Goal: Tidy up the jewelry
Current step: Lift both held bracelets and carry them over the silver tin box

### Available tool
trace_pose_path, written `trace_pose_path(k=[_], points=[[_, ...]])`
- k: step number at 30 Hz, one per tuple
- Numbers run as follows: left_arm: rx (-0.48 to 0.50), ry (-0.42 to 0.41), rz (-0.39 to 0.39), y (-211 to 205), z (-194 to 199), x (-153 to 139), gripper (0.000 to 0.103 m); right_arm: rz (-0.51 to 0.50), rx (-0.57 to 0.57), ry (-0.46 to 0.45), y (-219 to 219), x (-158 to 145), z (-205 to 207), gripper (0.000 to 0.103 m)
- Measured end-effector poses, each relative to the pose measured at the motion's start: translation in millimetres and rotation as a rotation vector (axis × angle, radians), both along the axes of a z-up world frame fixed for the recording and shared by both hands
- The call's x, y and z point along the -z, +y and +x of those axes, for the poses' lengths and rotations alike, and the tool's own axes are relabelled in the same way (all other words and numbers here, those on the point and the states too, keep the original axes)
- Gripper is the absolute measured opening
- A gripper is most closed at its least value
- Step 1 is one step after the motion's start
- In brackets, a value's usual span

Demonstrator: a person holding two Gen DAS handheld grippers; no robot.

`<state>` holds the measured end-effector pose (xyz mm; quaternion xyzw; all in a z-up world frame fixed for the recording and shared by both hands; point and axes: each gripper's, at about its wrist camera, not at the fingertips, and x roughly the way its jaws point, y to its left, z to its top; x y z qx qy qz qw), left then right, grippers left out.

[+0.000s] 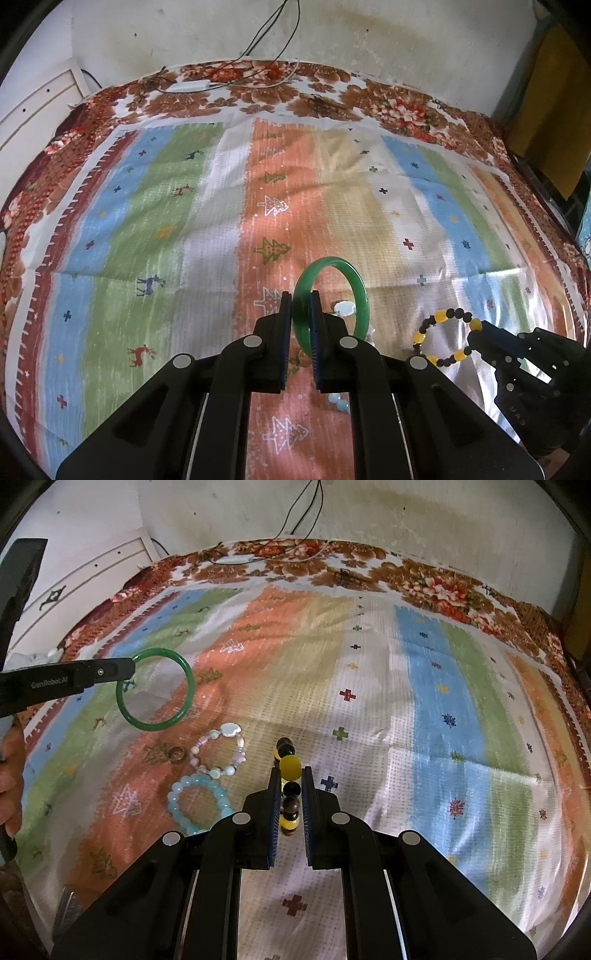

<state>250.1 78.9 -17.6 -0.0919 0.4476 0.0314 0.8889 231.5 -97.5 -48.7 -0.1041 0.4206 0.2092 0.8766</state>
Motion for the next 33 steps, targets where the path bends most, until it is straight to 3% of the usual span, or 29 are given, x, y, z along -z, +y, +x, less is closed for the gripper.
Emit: trace_pose_path(k=[15,33], points=[[-0.008,-0.018,-0.039,-2.8,-27.2,-8.9,0.009,0.06,-0.004,-0.087,-9.1,-34.0,-25.0,0.011],[0.009,-0.082,-0.002,-19.8,-78.8,-27.3,0.009,0.149,-0.037,-0.189,-25.6,-60.5,-69.7,0.011]])
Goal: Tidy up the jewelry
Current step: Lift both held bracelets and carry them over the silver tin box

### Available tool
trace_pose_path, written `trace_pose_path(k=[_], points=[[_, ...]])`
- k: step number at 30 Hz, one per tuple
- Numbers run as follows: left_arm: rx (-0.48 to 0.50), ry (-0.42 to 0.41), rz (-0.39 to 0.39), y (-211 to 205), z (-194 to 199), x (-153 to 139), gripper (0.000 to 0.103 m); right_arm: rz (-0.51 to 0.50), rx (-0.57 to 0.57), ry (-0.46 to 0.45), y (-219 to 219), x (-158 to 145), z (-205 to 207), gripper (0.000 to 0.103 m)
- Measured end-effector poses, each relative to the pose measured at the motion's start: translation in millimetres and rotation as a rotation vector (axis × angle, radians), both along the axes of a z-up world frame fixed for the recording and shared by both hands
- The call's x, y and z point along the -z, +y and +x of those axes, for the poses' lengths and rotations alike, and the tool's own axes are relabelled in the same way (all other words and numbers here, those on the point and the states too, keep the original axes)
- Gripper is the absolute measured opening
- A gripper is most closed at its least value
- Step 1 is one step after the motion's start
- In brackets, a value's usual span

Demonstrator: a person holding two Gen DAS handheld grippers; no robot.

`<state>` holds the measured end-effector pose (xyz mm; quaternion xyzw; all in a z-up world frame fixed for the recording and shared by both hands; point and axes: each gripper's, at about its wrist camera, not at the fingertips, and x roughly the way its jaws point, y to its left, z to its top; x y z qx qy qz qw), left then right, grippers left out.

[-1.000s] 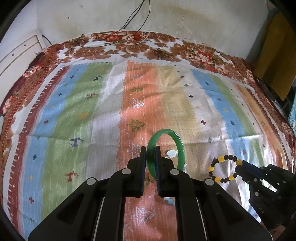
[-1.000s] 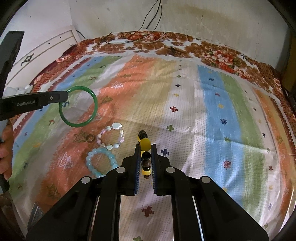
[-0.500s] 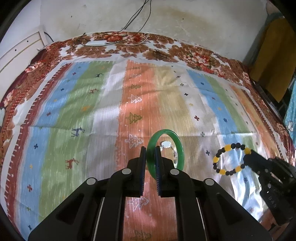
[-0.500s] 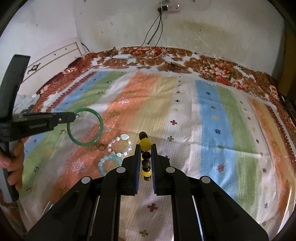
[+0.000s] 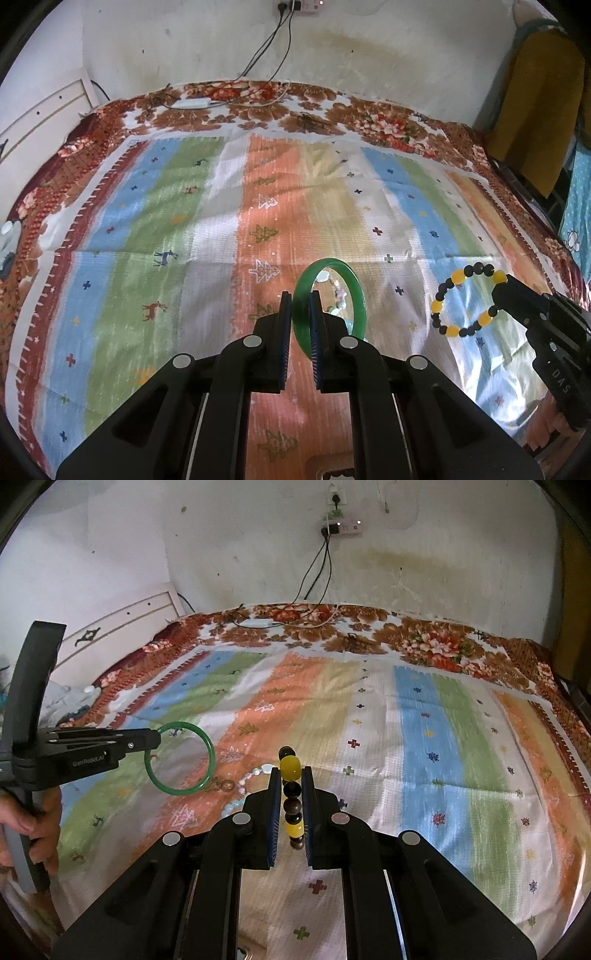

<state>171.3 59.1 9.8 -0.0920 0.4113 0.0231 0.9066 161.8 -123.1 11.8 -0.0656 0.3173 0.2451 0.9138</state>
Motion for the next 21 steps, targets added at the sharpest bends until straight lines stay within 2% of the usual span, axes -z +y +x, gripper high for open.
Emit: trace_pose_path(k=[9,13,21], points=[[0.017,-0.039,-0.008,-6.8,-23.0,-10.3,0.009,0.018,-0.009,-0.025,-5.1,-4.9,-16.2,0.011],[0.04,-0.044,-0.008,-11.3,-30.9,-11.3,0.009,0.056,-0.037,-0.03,-9.1,-8.4,-23.3,0.011],[0.064,-0.069,0.003,-19.8,-47.8,-16.6,0.009,0.067,-0.076,-0.067,-8.8,-15.0,-44.6,0.011]])
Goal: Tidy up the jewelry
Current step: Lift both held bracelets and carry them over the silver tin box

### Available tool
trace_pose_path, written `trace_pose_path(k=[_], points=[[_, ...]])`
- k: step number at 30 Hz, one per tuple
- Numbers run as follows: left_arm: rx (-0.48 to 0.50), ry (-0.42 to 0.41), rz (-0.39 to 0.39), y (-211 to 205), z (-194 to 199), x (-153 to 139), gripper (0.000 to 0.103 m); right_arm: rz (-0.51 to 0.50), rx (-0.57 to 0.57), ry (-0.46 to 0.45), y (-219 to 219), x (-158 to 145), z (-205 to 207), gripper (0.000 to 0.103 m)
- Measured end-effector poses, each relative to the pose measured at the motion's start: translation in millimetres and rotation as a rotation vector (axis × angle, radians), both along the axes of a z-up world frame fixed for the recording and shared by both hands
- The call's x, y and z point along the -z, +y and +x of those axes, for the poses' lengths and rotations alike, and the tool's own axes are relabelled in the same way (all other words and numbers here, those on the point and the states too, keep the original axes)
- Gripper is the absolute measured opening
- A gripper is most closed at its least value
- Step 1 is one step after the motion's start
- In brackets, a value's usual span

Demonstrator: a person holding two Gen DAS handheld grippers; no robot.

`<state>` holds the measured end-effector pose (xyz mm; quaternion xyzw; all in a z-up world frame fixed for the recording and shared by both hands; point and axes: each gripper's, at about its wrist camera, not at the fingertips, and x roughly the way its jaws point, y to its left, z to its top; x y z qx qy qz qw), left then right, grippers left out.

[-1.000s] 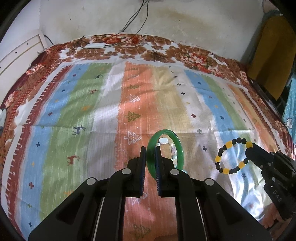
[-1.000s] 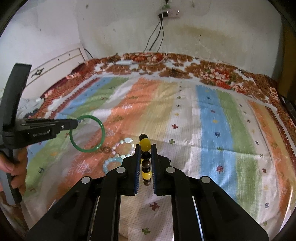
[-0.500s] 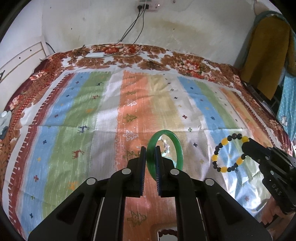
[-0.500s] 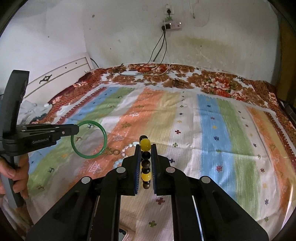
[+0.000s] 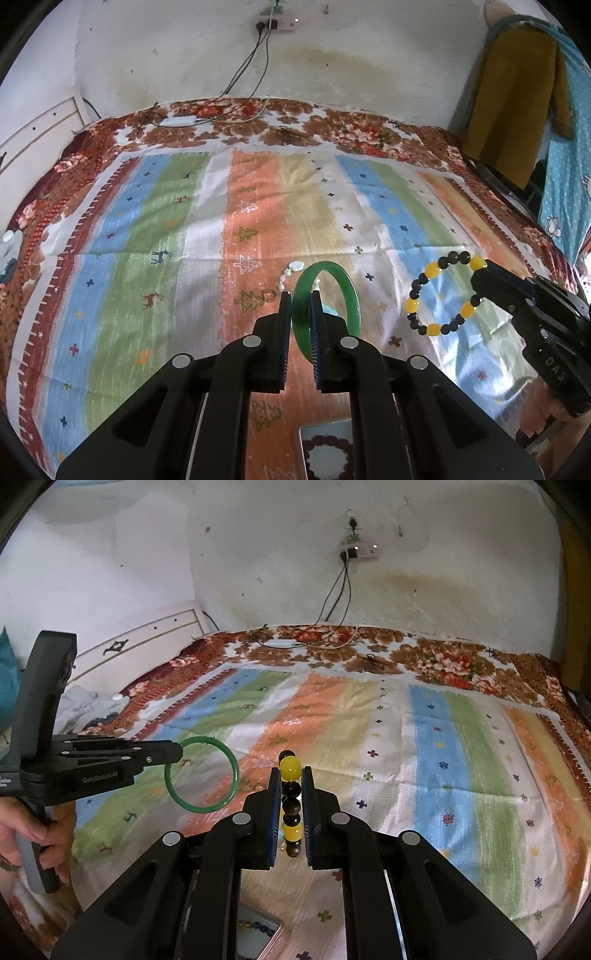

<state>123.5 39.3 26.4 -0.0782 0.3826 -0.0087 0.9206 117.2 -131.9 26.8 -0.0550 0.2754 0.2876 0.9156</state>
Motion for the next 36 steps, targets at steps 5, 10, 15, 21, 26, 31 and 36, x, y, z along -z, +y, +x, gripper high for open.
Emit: trace_pose_path(k=[5,10,15,21,26,31,36], points=[[0.023,-0.01,-0.008,-4.6,-13.3,-2.1,0.01,-0.009,-0.018,-0.004,1.8,0.3,-10.2,0.011],[0.034,-0.021,-0.007,-8.3,-25.7,-3.9,0.01,-0.01,-0.03,-0.002,1.8,1.4,-18.1,0.011],[0.049,-0.026,0.006,-13.5,-38.8,-3.1,0.01,-0.014,-0.045,0.001,3.0,2.5,-29.0,0.011],[0.064,-0.022,0.008,-17.7,-51.5,-0.7,0.01,-0.016,-0.062,0.007,2.8,3.9,-43.0,0.011],[0.07,-0.01,-0.01,-17.4,-61.1,3.3,0.01,-0.011,-0.082,0.023,5.3,5.2,-55.3,0.011],[0.084,0.003,-0.005,-23.8,-69.7,8.8,0.01,-0.021,-0.102,0.034,8.3,9.7,-63.5,0.011],[0.09,0.03,-0.034,-25.4,-74.3,14.3,0.011,-0.025,-0.133,0.089,10.3,16.9,-65.5,0.012]])
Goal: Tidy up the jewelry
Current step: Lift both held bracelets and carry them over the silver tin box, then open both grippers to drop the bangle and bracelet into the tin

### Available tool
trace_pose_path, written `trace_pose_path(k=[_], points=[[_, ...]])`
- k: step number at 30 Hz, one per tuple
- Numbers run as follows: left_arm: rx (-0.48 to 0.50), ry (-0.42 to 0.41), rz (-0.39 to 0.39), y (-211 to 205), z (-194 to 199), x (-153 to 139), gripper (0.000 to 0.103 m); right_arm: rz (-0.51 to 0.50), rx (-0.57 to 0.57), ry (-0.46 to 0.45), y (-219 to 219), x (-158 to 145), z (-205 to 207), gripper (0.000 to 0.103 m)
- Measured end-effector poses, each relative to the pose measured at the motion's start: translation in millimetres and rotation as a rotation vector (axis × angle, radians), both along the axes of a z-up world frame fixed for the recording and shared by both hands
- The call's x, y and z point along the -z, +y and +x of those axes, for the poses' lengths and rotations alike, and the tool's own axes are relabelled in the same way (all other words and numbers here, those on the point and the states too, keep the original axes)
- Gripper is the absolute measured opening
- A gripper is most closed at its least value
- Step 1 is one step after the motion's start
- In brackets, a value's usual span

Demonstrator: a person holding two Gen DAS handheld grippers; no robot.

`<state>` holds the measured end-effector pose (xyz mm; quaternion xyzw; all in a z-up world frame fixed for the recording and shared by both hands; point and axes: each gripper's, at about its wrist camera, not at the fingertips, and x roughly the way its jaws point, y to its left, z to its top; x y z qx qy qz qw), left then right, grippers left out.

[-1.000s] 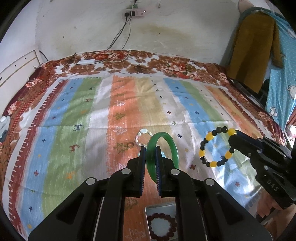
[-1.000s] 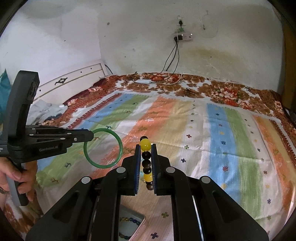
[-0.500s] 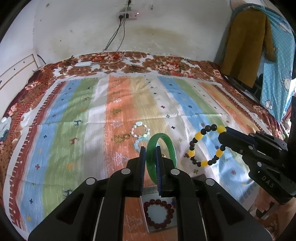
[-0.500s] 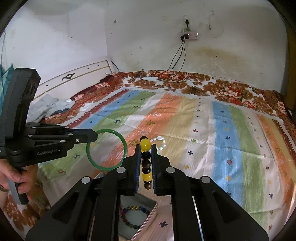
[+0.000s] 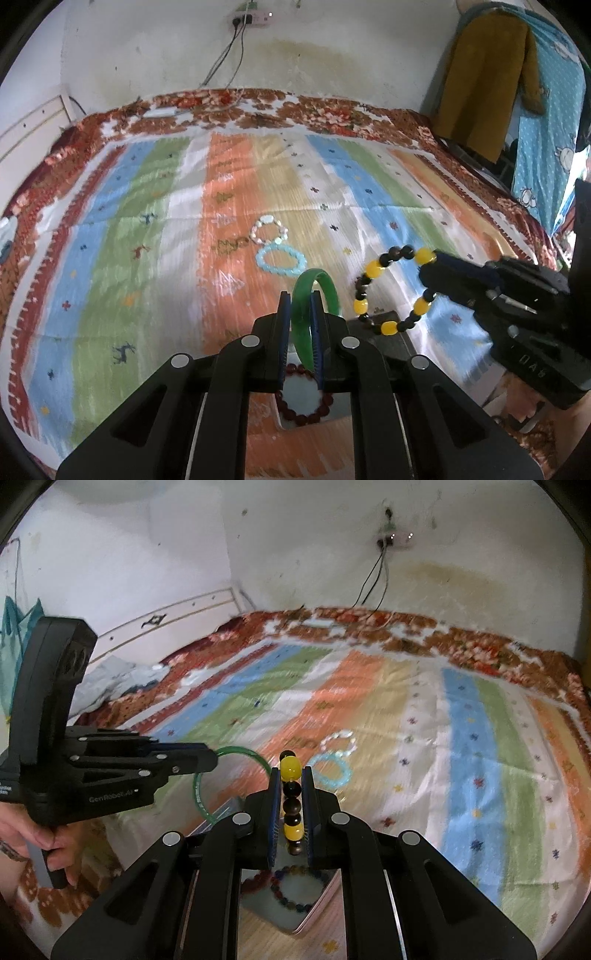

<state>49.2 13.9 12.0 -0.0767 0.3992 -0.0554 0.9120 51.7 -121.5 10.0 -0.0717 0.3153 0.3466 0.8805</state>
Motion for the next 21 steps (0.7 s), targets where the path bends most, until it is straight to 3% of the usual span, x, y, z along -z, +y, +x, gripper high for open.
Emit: trace_pose_path(k=[2,6,14,16,21], points=[[-0.007,0.01,-0.009,0.3,-0.1,2.3,0.011,-0.013,0.012,0.013,0.6,3.4,0.6,0.012],[-0.034,0.002,-0.014,5.1,-0.8,0.6,0.026,-0.004,0.04,0.04,-4.5,4.7,6.2,0.013],[-0.09,0.016,-0.027,22.8,5.0,3.0,0.03,0.032,0.07,0.094,-14.3,8.6,18.9,0.021],[-0.093,0.019,-0.025,24.5,7.7,3.4,0.035,0.028,0.071,0.102,-13.6,10.3,22.3,0.031],[-0.1,0.032,-0.01,29.8,18.3,6.6,0.043,0.016,0.072,0.117,-10.0,14.5,34.6,0.038]])
